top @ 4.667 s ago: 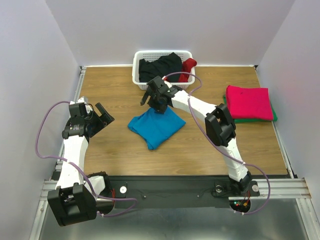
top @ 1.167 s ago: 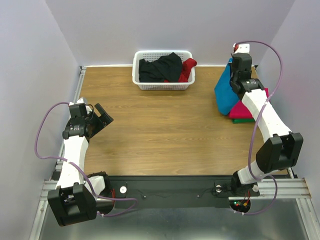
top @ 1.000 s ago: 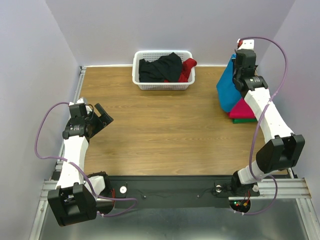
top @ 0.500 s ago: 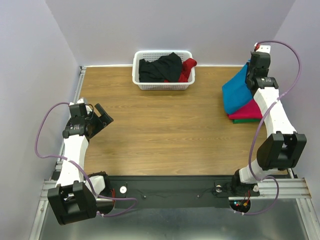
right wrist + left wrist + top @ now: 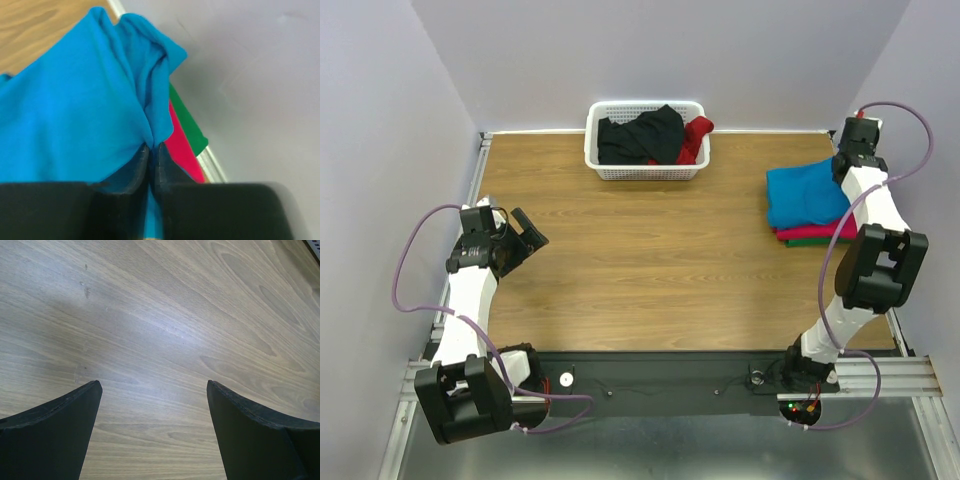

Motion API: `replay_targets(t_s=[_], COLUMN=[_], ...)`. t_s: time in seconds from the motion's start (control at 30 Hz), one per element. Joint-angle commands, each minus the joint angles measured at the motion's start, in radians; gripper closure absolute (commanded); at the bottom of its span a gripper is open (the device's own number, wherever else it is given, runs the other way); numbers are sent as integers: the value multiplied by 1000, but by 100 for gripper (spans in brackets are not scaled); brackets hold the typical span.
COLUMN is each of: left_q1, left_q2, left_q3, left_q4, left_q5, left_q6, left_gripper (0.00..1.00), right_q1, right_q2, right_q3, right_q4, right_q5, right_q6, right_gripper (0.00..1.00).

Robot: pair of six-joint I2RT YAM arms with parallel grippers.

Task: Fold and stack the t-shirts
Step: Neatly place the folded tshirt to the corner

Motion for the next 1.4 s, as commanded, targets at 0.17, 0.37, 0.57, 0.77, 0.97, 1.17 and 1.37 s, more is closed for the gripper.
replay_targets(t_s=[0.17,0.37,0.57,0.77,0.97,1.17,1.37], left_q1=[8,10,12,12,12,12,13], left_q2=[-7,-1,11,21,-1,-9,-15], left_q3=[-2,-2,-4,-2,-5,-5,-4], left_q4=[16,13,15,16,21,22,22], left_q5=[-4,-15,-10,5,2,3,3], left_q6=[13,7,7,14,10,10,14], left_gripper=[2,2,1,2,2,2,2], right_q1=[-46,-43,117,231,231,231,231], right_q2=[21,-138,-371,-665,-808,-888,-1026], right_q3=[100,36,-184,-579,-773,-810,-882], right_q4=[37,17,-18,-46,-44,-43,-20], right_q5=[-29,-303,-364,-379,-397,-367,-316], right_q6=[103,216,342,483,577,617,623], right_gripper=[0,0,0,0,0,0,0])
